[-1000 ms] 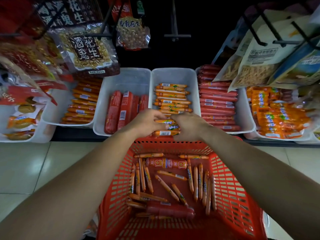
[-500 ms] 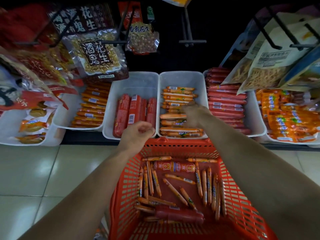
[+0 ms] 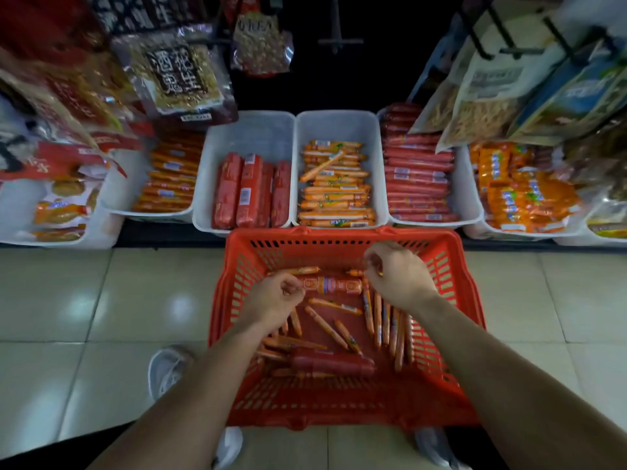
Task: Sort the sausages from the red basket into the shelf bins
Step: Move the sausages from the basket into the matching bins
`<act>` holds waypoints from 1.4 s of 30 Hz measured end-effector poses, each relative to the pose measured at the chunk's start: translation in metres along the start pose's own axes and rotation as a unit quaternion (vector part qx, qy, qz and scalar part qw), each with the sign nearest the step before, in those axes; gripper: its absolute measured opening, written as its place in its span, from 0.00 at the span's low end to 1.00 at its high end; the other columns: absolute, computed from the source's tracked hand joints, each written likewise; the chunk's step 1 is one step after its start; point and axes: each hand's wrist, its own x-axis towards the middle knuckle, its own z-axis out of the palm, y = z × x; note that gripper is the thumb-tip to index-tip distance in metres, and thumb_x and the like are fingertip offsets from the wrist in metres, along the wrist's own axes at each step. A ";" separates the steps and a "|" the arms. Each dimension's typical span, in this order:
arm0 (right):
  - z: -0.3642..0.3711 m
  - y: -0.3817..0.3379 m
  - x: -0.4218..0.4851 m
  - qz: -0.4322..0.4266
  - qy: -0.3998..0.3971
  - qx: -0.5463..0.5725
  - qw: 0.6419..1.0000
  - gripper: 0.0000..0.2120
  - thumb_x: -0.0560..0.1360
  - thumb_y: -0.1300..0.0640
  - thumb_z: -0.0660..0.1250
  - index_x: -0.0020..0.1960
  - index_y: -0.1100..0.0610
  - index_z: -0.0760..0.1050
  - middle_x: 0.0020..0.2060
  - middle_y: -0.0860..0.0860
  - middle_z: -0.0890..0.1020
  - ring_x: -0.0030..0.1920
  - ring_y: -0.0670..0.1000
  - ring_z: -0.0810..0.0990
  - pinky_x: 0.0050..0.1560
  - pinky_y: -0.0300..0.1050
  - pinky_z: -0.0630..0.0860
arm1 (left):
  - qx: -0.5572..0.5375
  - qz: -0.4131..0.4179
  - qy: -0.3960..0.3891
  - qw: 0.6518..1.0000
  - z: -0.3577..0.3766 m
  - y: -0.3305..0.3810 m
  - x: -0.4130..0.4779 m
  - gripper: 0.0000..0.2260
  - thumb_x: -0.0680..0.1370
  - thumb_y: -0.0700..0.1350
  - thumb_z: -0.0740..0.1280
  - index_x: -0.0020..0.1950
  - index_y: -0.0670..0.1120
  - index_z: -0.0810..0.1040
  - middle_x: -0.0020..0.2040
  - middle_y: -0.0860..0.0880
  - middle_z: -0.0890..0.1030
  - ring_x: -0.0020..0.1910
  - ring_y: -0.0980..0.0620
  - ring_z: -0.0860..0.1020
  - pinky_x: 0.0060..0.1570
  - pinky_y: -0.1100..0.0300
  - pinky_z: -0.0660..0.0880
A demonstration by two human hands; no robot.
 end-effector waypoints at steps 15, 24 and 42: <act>0.161 0.095 -0.041 0.293 -0.171 -0.058 0.939 0.49 0.72 0.35 0.61 0.79 0.63 0.45 0.77 0.63 0.55 0.76 0.65 0.55 0.74 0.60 0.56 | 0.165 -0.186 -0.037 0.968 0.110 -0.062 0.034 0.51 0.73 0.59 0.73 0.81 0.43 0.42 0.81 0.39 0.43 0.80 0.38 0.47 0.76 0.45 0.56; 0.165 0.091 -0.028 0.313 -0.180 -0.042 0.931 0.57 0.68 0.42 0.77 0.80 0.58 0.43 0.76 0.63 0.56 0.77 0.64 0.53 0.75 0.55 0.57 | 0.149 -0.201 0.085 0.965 0.112 -0.067 0.061 0.47 0.73 0.55 0.75 0.79 0.39 0.51 0.74 0.36 0.65 0.71 0.36 0.67 0.69 0.47 0.66; 0.174 0.071 -0.023 0.368 -0.202 0.001 0.908 0.31 0.67 0.49 0.77 0.65 0.58 0.71 0.64 0.60 0.72 0.59 0.62 0.78 0.56 0.55 0.77 | -0.074 -0.306 0.117 0.942 0.132 -0.056 0.066 0.40 0.74 0.49 0.76 0.75 0.43 0.54 0.65 0.39 0.75 0.57 0.40 0.79 0.55 0.52 0.76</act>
